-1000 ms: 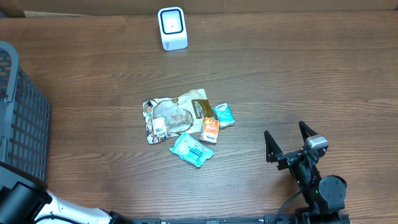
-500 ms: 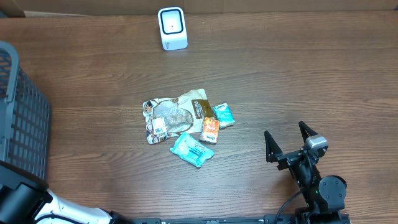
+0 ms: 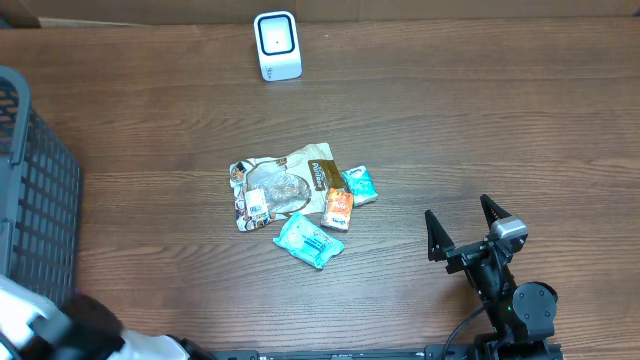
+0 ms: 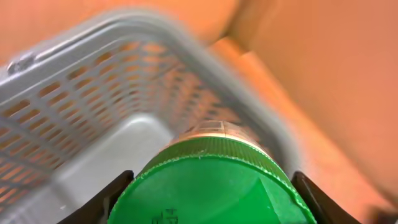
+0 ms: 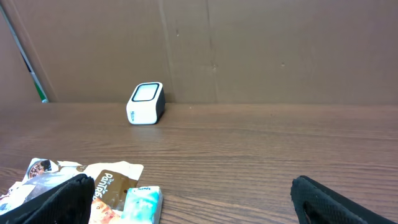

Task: Scan the item barcode
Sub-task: 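Carry the jar past the scanner and set it on the table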

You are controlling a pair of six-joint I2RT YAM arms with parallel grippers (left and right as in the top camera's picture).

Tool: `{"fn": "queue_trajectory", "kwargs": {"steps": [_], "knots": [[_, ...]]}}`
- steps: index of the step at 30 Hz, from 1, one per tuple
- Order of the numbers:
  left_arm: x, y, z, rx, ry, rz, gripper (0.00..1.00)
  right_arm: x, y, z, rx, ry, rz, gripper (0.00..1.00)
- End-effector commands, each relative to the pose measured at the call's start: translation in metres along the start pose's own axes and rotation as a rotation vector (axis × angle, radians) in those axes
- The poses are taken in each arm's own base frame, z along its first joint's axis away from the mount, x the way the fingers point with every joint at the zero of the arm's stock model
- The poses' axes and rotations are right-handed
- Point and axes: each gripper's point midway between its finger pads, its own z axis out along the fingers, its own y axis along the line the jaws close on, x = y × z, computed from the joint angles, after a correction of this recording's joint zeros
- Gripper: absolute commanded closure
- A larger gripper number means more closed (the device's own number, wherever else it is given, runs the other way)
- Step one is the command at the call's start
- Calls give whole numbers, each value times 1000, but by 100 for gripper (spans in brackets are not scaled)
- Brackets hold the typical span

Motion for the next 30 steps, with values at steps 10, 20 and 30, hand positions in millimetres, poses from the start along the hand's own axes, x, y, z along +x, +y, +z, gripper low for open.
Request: {"fn": "queue_trajectory", "kwargs": {"steps": [10, 20, 30], "knots": [[87, -126, -96, 342, 190, 211, 53, 2, -3, 0, 13, -3, 3, 0], [201, -196, -82, 500, 529, 499, 55, 2, -3, 0, 13, -3, 3, 0], [307, -195, -30, 336, 807, 759, 55, 2, -3, 0, 13, -3, 3, 0]]}}
